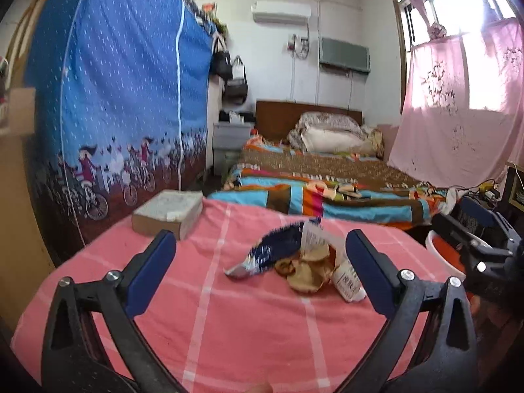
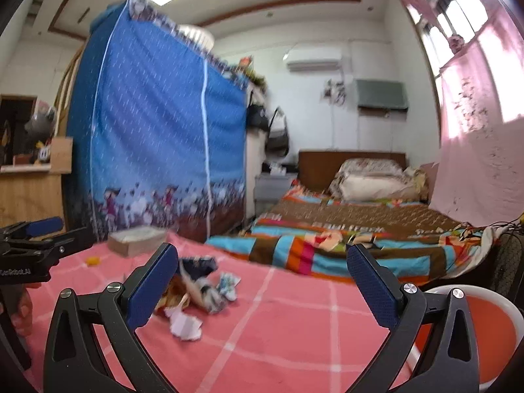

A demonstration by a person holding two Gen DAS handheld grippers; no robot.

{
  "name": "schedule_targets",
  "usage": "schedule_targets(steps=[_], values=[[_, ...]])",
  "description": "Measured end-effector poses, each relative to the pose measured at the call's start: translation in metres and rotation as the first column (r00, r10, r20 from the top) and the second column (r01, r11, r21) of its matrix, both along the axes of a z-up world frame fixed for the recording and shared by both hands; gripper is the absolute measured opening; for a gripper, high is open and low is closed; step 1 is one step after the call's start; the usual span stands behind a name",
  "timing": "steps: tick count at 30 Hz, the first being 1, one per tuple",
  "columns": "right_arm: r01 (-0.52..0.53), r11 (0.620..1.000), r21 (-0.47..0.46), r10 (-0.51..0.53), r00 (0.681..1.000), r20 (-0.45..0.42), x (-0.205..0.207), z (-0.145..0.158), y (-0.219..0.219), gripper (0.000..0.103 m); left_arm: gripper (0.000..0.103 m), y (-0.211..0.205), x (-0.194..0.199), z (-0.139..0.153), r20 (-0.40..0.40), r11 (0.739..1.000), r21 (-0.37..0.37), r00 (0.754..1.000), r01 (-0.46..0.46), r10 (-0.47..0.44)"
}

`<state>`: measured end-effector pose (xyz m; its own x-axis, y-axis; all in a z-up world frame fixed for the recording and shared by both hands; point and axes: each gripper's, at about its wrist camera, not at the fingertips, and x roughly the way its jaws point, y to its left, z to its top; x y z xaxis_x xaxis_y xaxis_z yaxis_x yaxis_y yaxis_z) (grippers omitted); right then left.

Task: Collect trash
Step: 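Return the left tool to the bed toward the snack wrappers, then grasp the tan snack wrapper with the left tool while the right tool grasps the white packet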

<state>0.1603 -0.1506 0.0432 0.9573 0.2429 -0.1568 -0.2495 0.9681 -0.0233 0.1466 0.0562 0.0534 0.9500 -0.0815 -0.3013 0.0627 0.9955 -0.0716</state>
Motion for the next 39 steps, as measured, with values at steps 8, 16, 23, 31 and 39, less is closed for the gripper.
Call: schedule_targets(steps=[8, 16, 23, 31, 39], values=[[-0.156, 0.986, -0.064, 0.136, 0.959, -0.251, 0.029, -0.028, 0.035, 0.081, 0.092, 0.011, 0.025, -0.017, -0.175, 0.996, -0.081, 0.984, 0.027, -0.041], [-0.265, 0.963, -0.045, 0.213, 0.854, -0.474, 0.058, -0.054, 0.058, 0.056, 0.091, 0.015, 0.048, -0.033, -0.323, 0.988, -0.140, 0.941, 0.059, -0.102], [-0.268, 0.963, 0.004, 0.227, 0.808, -0.544, 0.066, -0.062, 0.054, 0.029, 0.087, 0.010, 0.063, -0.046, -0.418, 0.981, -0.178, 0.897, 0.074, -0.143], [-0.224, 0.974, -0.024, 0.180, 0.838, -0.515, 0.061, -0.055, 0.036, 0.021, 0.090, -0.010, 0.072, -0.051, -0.455, 0.968, -0.210, 0.863, 0.137, -0.221], [-0.150, 0.988, 0.029, 0.145, 0.859, -0.491, 0.060, -0.050, -0.002, 0.021, 0.098, -0.032, 0.089, -0.049, -0.486, 0.974, -0.180, 0.849, 0.134, -0.207]])
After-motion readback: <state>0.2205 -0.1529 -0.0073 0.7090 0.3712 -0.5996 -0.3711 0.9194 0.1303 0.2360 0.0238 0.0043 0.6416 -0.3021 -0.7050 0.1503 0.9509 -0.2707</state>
